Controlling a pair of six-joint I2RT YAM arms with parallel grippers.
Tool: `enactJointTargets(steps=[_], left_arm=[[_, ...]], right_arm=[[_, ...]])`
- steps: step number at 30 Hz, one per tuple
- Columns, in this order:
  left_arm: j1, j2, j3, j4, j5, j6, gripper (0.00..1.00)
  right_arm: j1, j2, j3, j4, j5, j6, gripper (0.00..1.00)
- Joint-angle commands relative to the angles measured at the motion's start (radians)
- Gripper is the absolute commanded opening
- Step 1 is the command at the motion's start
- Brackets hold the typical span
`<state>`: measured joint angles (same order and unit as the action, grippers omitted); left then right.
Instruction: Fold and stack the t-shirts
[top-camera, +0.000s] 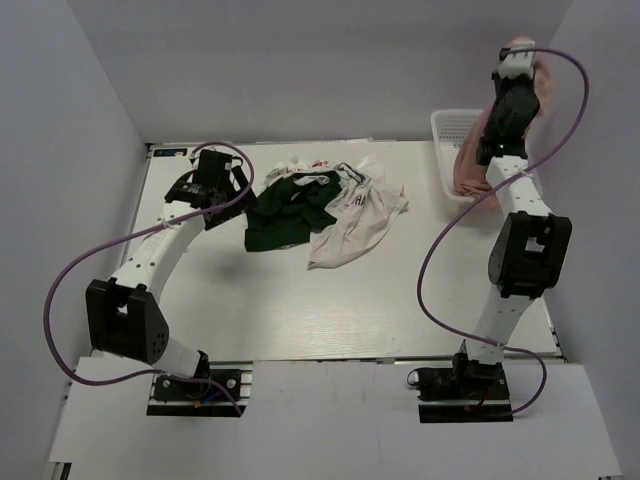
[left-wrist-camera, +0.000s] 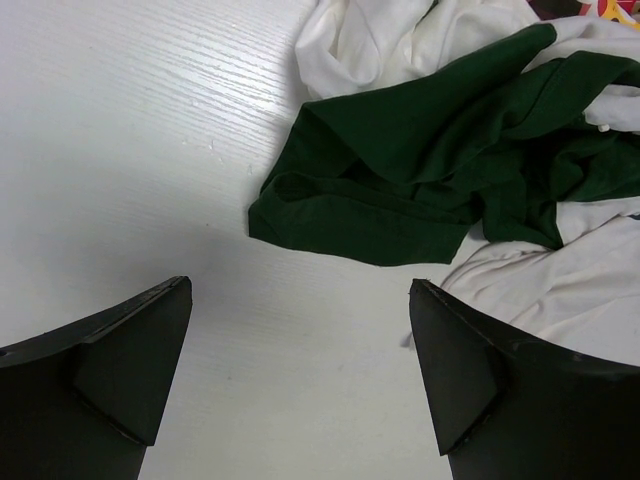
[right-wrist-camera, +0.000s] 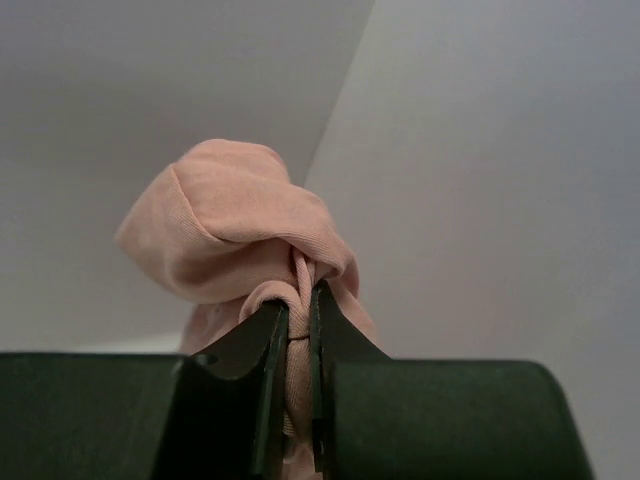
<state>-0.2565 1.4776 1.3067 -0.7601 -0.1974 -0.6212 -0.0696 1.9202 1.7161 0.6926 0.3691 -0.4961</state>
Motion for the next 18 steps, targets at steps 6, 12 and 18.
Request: enactJointTargets(steps=[6, 12, 18], left_arm=[[0.005, -0.031, 0.046, -0.031, -0.016, 0.015, 1.00], [0.005, -0.062, 0.046, -0.053, -0.007, 0.015, 1.00], [0.005, -0.144, -0.020, -0.042, 0.013, 0.005, 1.00]], right_arm=[[-0.019, 0.195, 0.075, -0.425, 0.335, 0.454, 0.00], [-0.012, 0.258, 0.293, -0.855, 0.087, 0.472, 0.90], [0.068, -0.062, 0.176, -0.864, -0.143, 0.378, 0.90]])
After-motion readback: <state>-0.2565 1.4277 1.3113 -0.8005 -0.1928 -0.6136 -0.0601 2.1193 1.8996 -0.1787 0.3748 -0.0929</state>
